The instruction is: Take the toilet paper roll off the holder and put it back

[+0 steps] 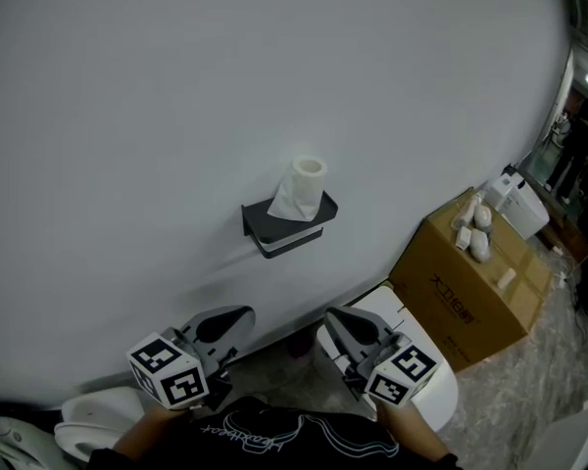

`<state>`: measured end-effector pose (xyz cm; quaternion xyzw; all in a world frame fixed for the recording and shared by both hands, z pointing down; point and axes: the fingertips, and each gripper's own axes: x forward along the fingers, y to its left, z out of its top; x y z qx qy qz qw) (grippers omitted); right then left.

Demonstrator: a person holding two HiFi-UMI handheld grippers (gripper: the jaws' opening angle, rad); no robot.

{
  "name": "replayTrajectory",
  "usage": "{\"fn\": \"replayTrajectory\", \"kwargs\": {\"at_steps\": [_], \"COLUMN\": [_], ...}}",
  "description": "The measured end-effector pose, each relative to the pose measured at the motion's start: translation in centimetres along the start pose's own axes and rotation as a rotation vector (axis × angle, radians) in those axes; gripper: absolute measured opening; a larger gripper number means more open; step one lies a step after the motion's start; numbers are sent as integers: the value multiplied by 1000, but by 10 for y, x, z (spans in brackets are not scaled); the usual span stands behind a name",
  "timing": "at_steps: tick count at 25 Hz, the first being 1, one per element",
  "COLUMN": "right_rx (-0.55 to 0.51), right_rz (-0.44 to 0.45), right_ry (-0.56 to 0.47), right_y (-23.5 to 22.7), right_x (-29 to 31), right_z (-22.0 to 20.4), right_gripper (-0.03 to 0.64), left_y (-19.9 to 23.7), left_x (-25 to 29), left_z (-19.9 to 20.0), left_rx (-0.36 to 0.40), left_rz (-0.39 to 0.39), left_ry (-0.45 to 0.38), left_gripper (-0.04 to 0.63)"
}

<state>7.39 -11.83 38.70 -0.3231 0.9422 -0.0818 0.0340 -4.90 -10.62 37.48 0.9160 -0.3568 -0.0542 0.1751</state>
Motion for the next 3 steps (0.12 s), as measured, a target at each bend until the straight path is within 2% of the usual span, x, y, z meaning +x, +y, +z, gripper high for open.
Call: {"fn": "replayTrajectory", "kwargs": {"at_steps": [3], "right_rx": [-5], "right_rz": [3], "right_ry": [-4], "right_y": [1], "right_x": [-4], "right_z": [3], "right_gripper": [3], "left_y": [-5], "left_x": [0], "left_z": [0], "left_rx": [11], "left_rz": [-3], "left_ry": [-1], "left_gripper": [5]}}
